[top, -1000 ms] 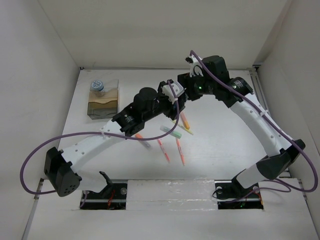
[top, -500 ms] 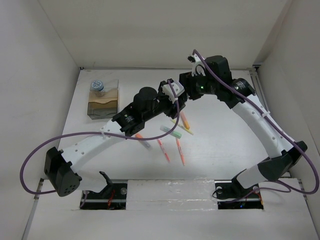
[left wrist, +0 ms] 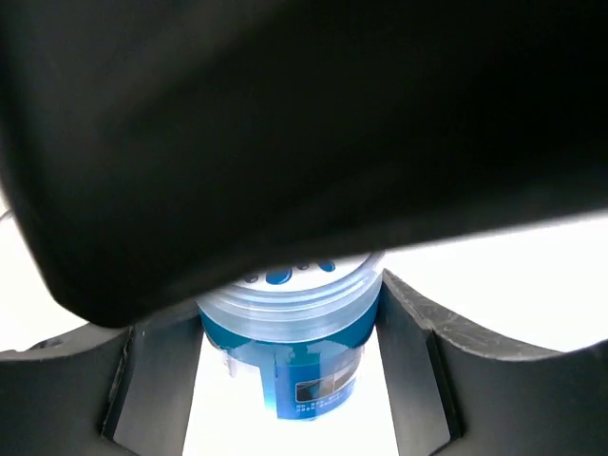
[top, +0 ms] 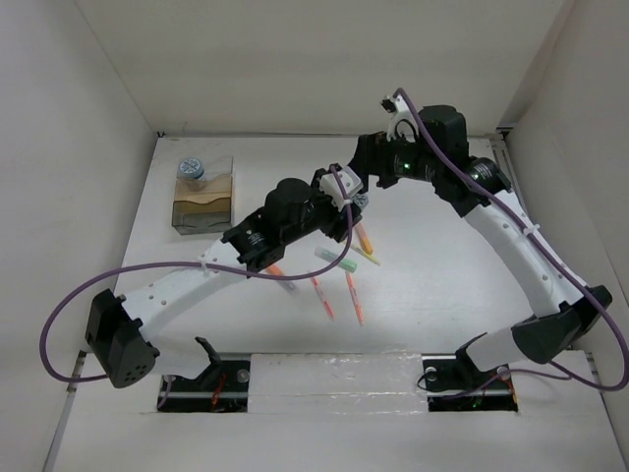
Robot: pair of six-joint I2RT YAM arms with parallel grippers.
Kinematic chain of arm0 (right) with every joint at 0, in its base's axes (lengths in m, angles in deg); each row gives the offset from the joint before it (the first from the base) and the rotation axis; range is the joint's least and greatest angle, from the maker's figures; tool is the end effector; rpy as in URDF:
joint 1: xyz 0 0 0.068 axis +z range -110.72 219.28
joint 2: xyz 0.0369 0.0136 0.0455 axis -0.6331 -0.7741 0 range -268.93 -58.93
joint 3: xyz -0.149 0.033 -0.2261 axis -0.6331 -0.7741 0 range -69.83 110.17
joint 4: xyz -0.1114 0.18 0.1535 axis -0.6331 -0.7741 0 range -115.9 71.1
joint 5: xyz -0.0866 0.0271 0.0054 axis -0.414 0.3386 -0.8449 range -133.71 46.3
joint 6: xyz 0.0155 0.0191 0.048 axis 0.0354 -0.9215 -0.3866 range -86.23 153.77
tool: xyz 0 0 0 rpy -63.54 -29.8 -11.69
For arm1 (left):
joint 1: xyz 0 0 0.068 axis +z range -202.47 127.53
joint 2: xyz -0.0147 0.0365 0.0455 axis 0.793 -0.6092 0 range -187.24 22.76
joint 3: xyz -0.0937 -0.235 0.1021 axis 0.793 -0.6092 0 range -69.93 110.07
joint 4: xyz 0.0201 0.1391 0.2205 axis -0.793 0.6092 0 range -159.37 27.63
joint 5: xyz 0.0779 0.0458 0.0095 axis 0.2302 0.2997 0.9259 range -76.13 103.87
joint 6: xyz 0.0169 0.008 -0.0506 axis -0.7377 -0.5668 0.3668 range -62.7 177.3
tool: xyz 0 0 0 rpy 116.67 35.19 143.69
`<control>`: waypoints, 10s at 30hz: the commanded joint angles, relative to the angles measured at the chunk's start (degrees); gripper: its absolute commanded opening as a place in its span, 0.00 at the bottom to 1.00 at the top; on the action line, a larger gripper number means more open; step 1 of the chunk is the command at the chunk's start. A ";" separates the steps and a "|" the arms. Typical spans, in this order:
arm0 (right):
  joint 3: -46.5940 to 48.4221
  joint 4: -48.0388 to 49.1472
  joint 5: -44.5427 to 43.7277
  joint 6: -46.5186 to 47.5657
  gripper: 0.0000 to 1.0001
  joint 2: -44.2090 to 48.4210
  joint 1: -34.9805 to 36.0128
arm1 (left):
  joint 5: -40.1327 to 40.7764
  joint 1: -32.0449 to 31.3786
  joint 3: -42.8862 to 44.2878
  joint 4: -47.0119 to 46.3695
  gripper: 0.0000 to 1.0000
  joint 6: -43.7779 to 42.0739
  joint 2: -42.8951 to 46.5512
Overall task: Sort the stationery into containers
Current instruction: Place the stationery in the storage box, then pick up the pen from the center of the board.
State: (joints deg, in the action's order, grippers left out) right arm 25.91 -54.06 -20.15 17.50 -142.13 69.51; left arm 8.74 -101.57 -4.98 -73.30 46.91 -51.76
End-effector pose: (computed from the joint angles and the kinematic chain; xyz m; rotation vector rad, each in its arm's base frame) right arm 0.2635 0.1701 0.4463 -0.5269 1.9811 0.9234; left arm 0.2005 -0.2364 0.3755 0.9039 1.4426 -0.5825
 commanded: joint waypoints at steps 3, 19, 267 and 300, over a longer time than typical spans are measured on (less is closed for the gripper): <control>-0.03 6.77 1.94 -1.48 0.99 2.69 -2.28 | -0.32 -0.21 0.35 -3.20 0.00 0.37 2.01; -27.00 14.32 -10.10 -7.36 0.99 30.62 -12.84 | 9.26 10.93 8.08 -4.25 0.00 11.69 -5.54; -10.49 16.44 -28.30 0.54 0.63 -32.02 29.79 | 8.73 47.78 -16.96 28.01 1.00 41.59 42.09; -15.84 13.88 -31.64 -1.57 0.15 -34.93 32.95 | 8.73 47.78 -16.96 28.01 1.00 41.59 43.14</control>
State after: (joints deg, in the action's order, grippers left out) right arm 12.86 -39.61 -51.43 16.56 -176.82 101.45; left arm 16.98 -53.62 -22.33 -44.20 88.24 -9.25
